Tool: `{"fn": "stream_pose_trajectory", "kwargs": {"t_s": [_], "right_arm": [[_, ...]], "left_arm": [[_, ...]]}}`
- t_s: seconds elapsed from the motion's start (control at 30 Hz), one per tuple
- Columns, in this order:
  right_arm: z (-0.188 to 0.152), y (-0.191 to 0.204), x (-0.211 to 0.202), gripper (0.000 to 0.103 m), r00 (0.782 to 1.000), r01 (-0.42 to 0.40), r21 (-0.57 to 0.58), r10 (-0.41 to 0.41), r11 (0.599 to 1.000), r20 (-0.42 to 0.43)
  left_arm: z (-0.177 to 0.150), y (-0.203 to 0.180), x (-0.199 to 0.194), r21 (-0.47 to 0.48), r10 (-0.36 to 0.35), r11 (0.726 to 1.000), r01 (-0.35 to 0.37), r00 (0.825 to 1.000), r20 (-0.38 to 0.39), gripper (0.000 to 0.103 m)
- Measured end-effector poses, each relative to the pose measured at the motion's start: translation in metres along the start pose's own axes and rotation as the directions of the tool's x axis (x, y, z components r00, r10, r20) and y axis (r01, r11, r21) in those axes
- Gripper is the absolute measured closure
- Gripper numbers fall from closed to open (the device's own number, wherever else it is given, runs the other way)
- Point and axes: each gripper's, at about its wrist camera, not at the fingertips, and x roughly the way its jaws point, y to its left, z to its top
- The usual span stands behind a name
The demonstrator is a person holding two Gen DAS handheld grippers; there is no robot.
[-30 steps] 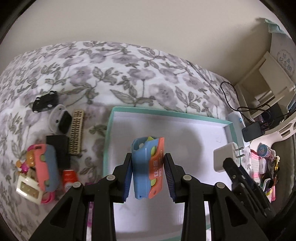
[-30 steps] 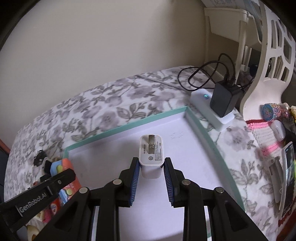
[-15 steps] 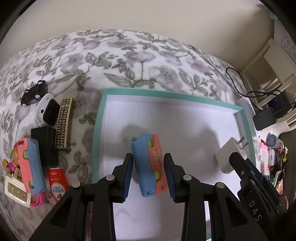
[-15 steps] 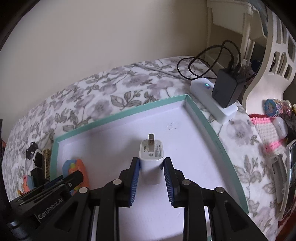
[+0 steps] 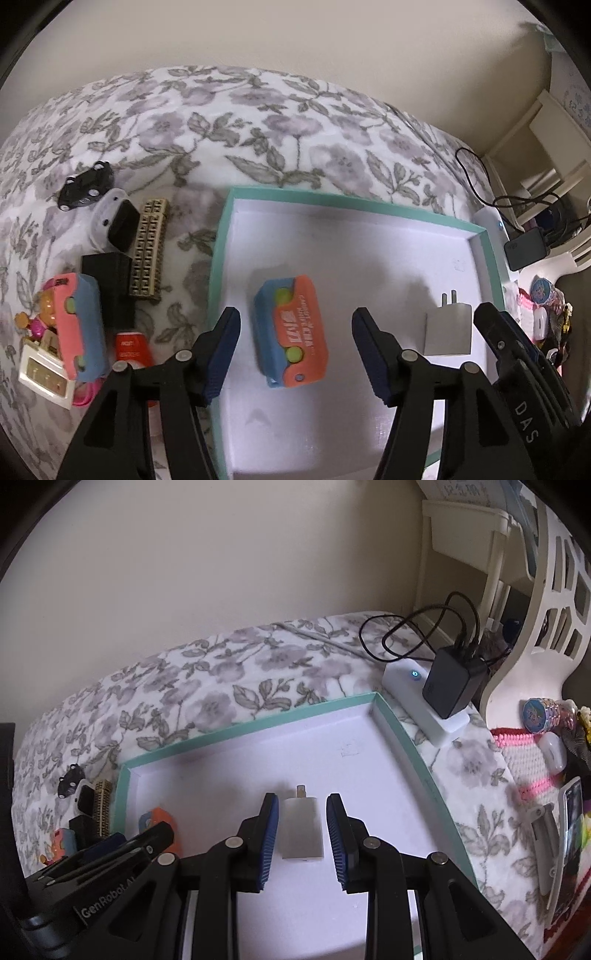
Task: Organize rigid objects
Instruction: 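Open both tools to release the plug and toy inside the tray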
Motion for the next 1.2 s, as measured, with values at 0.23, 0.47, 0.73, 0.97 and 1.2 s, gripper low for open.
{"fn": "stream_pose_trajectory", "kwargs": {"t_s": [0.23,0.47,0.73,0.97,1.2], "right_arm": [[-0.002,0.003,0.003,0.051,1.000,0.009,-0.005,-0.009,1.000,-0.012],[-0.006,0.001,0.008,0.027,1.000,0.005,0.007,-0.005,1.000,-0.023],[-0.007,0.003,0.007,0.000,1.000,0.000,-0.005,0.000,1.000,-0.001],[-0.008,0.000,0.004,0.000,1.000,-0.006,0.027,0.006,1.000,0.012],[-0.002,-0.003,-0.022,0.000,0.990,-0.063,0.092,0.051,0.994,0.128]], "left_arm": [[0.003,0.014,-0.018,-0.035,0.013,0.999,-0.010,0.997,0.073,0.012],[0.008,0.037,-0.027,-0.096,0.053,0.995,-0.042,0.991,0.121,0.006],[0.009,0.051,-0.037,-0.106,0.117,0.990,-0.096,0.970,0.213,0.006],[0.008,0.056,-0.046,-0.100,0.129,0.989,-0.106,0.958,0.258,0.006],[0.007,0.058,-0.055,-0.080,0.177,0.983,-0.163,0.959,0.223,0.006]]}}
